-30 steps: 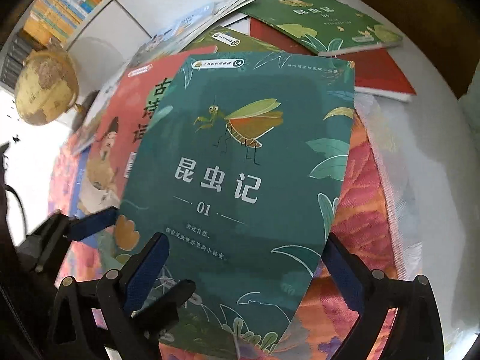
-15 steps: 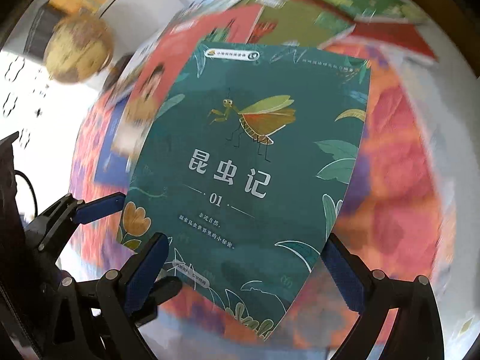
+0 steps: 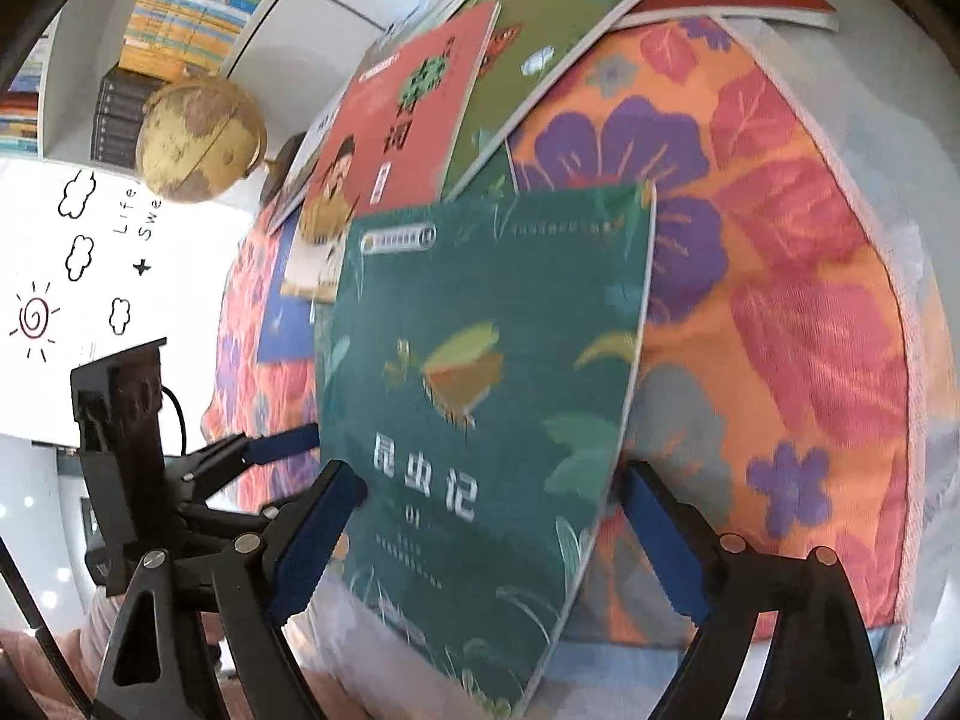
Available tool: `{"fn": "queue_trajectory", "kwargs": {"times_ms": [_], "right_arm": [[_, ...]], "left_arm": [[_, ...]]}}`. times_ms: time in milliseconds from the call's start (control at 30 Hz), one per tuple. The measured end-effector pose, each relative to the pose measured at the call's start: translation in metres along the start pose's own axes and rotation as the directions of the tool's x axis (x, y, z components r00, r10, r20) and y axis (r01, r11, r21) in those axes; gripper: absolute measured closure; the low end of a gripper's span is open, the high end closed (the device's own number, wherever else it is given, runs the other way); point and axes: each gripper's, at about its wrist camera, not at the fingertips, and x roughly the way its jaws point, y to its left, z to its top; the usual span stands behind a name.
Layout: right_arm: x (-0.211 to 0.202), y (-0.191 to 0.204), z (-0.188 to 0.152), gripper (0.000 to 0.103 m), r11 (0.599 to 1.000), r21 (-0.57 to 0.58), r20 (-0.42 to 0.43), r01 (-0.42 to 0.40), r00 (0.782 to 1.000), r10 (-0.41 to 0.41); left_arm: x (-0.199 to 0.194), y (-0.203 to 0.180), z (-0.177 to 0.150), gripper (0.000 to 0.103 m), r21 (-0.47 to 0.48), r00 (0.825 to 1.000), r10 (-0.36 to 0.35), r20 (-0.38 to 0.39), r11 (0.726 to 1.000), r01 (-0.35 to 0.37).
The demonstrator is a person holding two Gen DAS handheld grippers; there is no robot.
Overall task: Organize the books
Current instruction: 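Carry the green book with both tools toward the bare white tabletop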
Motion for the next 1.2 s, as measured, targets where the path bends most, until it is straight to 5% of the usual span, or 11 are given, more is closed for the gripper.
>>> {"fn": "queue_trajectory", "kwargs": {"times_ms": [100, 300, 600, 800, 900, 1000, 1200], "right_arm": [[0.004, 0.015, -0.005, 0.023, 0.998, -0.062, -0.015, 0.029, 0.999, -0.030], [-0.001, 0.042, -0.021, 0.033, 0.976, -0.187, 0.010, 0.109, 0.994, -0.109], [-0.018, 0.056, -0.031, 0.034, 0.983, -0.182, 0.029, -0.008, 1.000, 0.013], [-0.025, 0.092, -0.043, 0.035, 0.971, -0.231, 0.036, -0.057, 0.997, 0.067], [-0.011, 0.102, -0.051, 0.035, 0.959, -0.276, 0.035, 0.060, 0.998, -0.052], [0.005, 0.074, -0.058, 0.035, 0.983, -0.155, -0.001, 0.100, 0.995, -0.102], [0.020, 0.035, -0.080, 0.035, 0.998, 0.059, -0.035, 0.028, 0.999, -0.026]], "left_arm": [[0.001, -0.008, -0.001, 0.024, 0.016, 1.000, -0.010, 0.000, 1.000, 0.010], [-0.010, -0.012, -0.010, 0.034, 0.031, 0.996, 0.086, -0.002, 0.996, -0.086], [-0.042, -0.003, -0.036, 0.035, 0.038, 0.990, 0.129, 0.057, 0.991, -0.132], [-0.071, -0.022, -0.046, 0.037, 0.107, 0.989, 0.080, 0.126, 0.990, -0.094], [-0.065, -0.022, -0.051, 0.036, 0.129, 0.983, 0.140, 0.122, 0.979, -0.156], [-0.054, 0.009, -0.054, 0.036, 0.050, 0.985, 0.170, 0.042, 0.984, -0.172], [-0.034, 0.072, -0.064, 0.033, -0.134, 0.997, 0.046, -0.055, 0.990, -0.053]]}}
